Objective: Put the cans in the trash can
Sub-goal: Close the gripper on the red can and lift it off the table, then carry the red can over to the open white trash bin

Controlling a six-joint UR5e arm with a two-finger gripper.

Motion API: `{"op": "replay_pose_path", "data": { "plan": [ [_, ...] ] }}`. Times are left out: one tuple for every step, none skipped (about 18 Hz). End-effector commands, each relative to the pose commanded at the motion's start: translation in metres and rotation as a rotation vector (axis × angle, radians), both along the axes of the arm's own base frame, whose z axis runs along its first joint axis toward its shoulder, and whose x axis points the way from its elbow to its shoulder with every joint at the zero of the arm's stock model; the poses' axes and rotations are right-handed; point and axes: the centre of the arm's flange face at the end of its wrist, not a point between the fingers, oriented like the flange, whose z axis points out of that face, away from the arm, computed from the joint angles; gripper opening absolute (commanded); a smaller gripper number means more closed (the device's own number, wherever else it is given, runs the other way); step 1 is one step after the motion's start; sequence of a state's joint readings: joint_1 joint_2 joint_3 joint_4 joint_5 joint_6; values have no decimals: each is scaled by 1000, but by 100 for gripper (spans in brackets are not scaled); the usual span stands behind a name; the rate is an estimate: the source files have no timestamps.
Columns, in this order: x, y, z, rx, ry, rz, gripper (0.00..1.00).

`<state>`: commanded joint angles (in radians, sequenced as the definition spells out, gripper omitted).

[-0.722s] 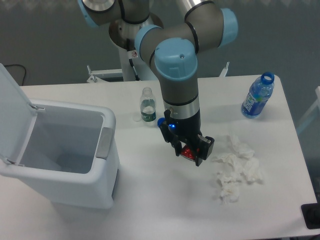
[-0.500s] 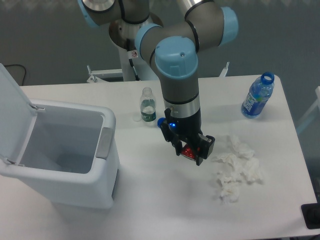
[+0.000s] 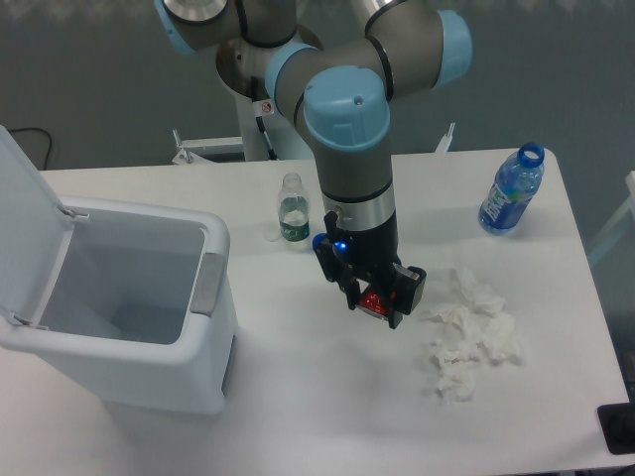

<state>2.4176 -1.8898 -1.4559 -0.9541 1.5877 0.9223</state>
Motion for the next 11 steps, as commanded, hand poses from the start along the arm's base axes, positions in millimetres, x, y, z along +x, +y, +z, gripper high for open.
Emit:
{"op": "replay_pose_path", "data": {
  "plan": [
    [0,1,6,13,3,17,60],
    [2,2,10,24,4,23,60],
    [4,2,15,38,4,33,60],
    [4,2,20,65,-7,74,60],
    [9,0,31,107,-20,141,60],
    [14,-4,38,140,-38,202,60],
    [18,-5,44,162,-46,240,60],
    [21,-8,52,180,-46,264,60],
    [24,-10,60,201,-47,286,60],
    [31,-10,69,226,-53,309,60],
    [39,-10,78,256,-63,334,60]
  ]
}}
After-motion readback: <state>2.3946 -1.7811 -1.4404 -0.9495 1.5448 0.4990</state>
